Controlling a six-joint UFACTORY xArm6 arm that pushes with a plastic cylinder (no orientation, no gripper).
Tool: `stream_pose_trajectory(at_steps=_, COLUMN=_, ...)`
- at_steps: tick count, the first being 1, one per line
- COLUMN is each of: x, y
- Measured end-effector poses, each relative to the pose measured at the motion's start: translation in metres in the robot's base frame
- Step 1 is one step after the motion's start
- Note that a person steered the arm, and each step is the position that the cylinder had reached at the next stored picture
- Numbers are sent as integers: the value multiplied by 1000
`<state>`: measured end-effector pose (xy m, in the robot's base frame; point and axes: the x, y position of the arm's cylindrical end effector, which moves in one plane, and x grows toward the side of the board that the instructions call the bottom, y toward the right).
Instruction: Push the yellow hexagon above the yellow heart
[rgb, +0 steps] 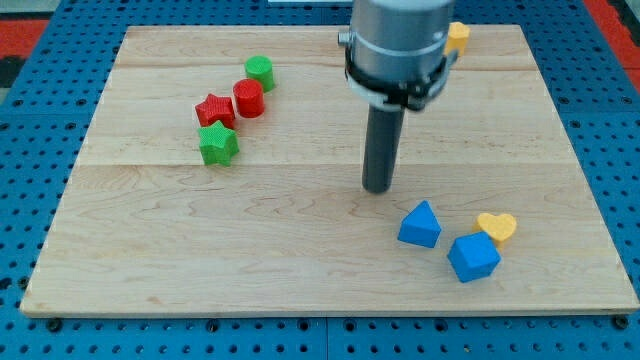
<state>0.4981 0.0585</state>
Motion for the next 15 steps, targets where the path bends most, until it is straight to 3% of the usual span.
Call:
stream_pose_trajectory(at_steps=1, x=37, y=32)
stream_pose_trajectory(at_steps=2, x=39, y=54)
stream_pose_trajectory(at_steps=3, x=-22, y=39)
stream_pose_trajectory(at_steps=4, x=-111, y=58)
stream_pose_trajectory(at_steps=5, x=-149, y=157)
stream_pose_trajectory(at_steps=6, x=-212, y=209)
stream_pose_trajectory(at_steps=7, x=-275, y=206)
stream_pose_trajectory(at_steps=8, x=-292, y=149)
stream_pose_trajectory(at_steps=9, x=-293, y=71)
stream_pose_trajectory(at_steps=10, x=-275, y=82)
stream_pose_trajectory(at_steps=12, x=-138, y=90)
stream_pose_trajectory(at_steps=13, x=-151, y=92)
stream_pose_trajectory(at_steps=15, x=-48, y=85)
